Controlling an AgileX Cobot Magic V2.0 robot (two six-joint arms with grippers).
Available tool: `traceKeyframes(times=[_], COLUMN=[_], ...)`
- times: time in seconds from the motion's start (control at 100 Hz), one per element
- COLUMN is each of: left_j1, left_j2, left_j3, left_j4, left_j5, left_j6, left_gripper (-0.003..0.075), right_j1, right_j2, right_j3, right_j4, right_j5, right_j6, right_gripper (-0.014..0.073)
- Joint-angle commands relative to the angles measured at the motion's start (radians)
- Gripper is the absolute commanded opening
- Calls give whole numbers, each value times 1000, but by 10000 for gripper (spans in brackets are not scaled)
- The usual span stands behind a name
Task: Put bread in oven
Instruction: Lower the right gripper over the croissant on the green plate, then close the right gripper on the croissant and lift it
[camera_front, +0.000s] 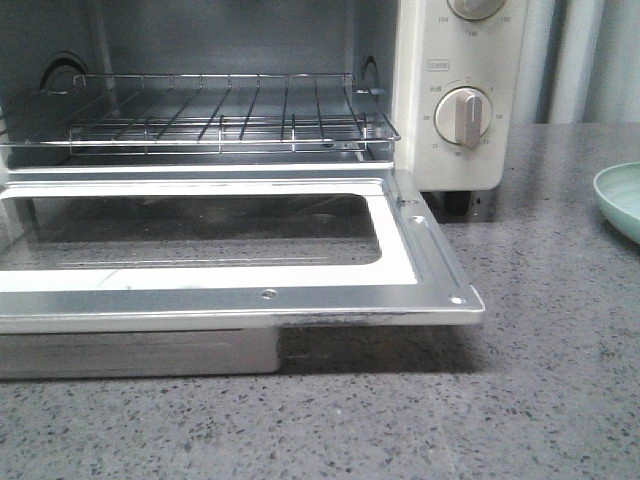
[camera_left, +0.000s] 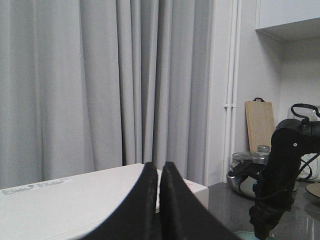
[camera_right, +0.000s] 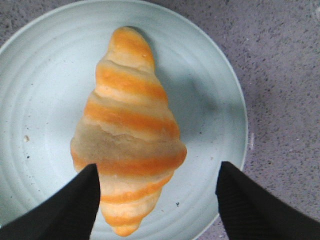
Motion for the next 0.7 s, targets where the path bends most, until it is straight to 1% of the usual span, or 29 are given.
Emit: traceKeyframes(times=[0.0, 0.32, 0.37, 0.44, 0.58, 0.69], left_j1=[-3, -3, -3, -3, -3, -3], left_j2=[9, 9, 9, 9, 9, 9], left_j3=[-33, -33, -33, -33, -33, -33], left_j4=[-42, -42, -42, -42, -42, -42], left_j5=[18, 18, 18, 18, 18, 18], left_j6=[0, 0, 0, 0, 0, 0], left_gripper=[-21, -21, -21, -21, -21, -21], right_j1=[-10, -10, -10, -10, -10, -10], right_j2=[-3, 62, 73, 81, 84, 84], right_j3=[-26, -25, -21, -4, 34, 36], right_j4=[3, 26, 28, 28, 28, 28], right_j5=[-7, -13, -9, -13, -17, -16], right_j6=[1, -4, -4, -4, -4, -4], right_gripper=[442, 442, 428, 373, 219, 58])
